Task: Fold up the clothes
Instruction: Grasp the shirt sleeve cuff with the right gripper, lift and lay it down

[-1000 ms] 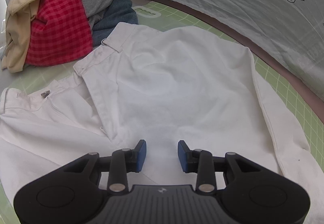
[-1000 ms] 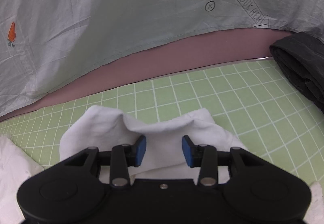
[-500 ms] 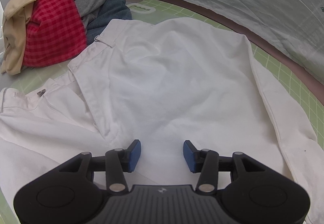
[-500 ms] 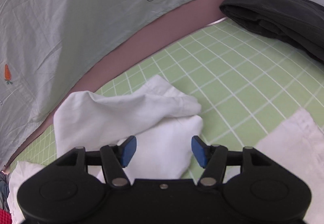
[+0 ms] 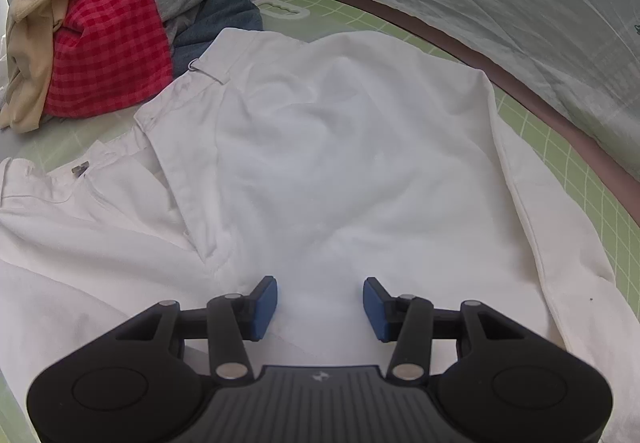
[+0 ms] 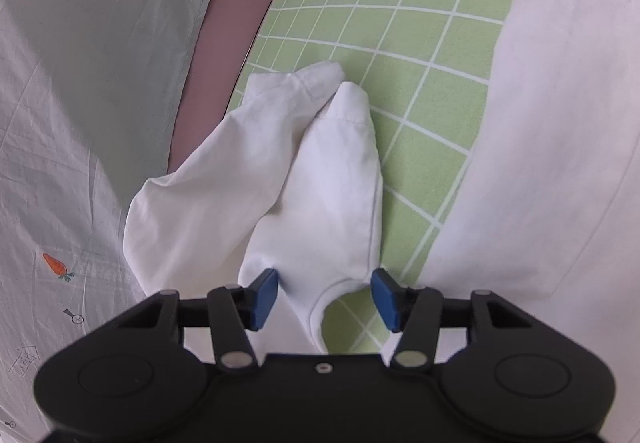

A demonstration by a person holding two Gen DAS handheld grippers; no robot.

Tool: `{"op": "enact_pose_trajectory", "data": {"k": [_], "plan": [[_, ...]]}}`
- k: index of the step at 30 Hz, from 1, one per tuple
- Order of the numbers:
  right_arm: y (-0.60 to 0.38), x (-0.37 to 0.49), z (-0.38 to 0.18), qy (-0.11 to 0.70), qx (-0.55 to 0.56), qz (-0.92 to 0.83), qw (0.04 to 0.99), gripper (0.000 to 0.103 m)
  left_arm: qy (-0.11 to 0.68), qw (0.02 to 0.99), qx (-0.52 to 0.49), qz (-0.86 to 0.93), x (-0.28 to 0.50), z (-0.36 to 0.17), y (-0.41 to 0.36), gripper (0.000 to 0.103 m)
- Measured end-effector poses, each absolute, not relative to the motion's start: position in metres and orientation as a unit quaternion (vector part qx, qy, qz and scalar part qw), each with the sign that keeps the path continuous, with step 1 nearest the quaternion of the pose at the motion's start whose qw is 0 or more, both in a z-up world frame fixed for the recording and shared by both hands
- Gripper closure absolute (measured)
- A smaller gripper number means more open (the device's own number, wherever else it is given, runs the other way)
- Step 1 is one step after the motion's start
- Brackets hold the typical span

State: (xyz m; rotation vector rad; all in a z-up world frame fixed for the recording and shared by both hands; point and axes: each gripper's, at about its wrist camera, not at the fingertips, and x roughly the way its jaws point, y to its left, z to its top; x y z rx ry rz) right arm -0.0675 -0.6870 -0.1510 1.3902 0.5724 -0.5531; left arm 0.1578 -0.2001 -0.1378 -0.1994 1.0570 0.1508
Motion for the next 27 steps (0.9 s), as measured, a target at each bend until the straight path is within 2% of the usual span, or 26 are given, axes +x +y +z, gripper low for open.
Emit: {"op": "enact_pose_trajectory", "data": {"k": [1, 2, 7, 13, 19, 20, 22, 23, 24, 27], "plan": [[-0.687, -0.067, -0.150, 0.253, 0.623, -0.243, 0.699, 0.072, 0.503, 0.856, -0.095, 0.072, 0.158, -0.138, -0.200, 0.054], [-0.688, -0.068, -0.149, 0.247, 0.625, -0.236, 0.702, 0.091, 0.503, 0.856, -0.096, 0.071, 0.158, -0.138, -0.200, 0.054], [-0.691, -0.087, -0.118, 0.216, 0.602, -0.241, 0.730, 0.094, 0.502, 0.856, -0.102, 0.066, 0.157, -0.138, -0.197, 0.054], [-0.706, -0.114, -0.033, 0.172, 0.506, -0.273, 0.800, 0.096, 0.504, 0.855, -0.102, 0.063, 0.157, -0.139, -0.196, 0.054], [-0.752, -0.039, 0.031, 0.154, 0.408, -0.282, 0.854, 0.097, 0.505, 0.855, -0.099, 0.064, 0.158, -0.142, -0.195, 0.054], [-0.758, -0.019, 0.034, 0.155, 0.394, -0.284, 0.860, 0.096, 0.505, 0.855, -0.098, 0.064, 0.158, -0.142, -0.195, 0.054], [-0.770, 0.025, 0.035, 0.160, 0.358, -0.283, 0.875, 0.089, 0.505, 0.855, -0.096, 0.063, 0.158, -0.143, -0.195, 0.053], [-0.772, 0.044, 0.034, 0.170, 0.338, -0.278, 0.883, 0.084, 0.505, 0.855, -0.096, 0.064, 0.158, -0.143, -0.195, 0.053], [-0.772, 0.062, 0.034, 0.182, 0.315, -0.276, 0.890, 0.074, 0.505, 0.855, -0.095, 0.064, 0.158, -0.143, -0.195, 0.053], [-0.763, 0.069, 0.038, 0.176, 0.293, -0.255, 0.904, 0.057, 0.506, 0.856, -0.089, 0.067, 0.159, -0.143, -0.197, 0.053]]}}
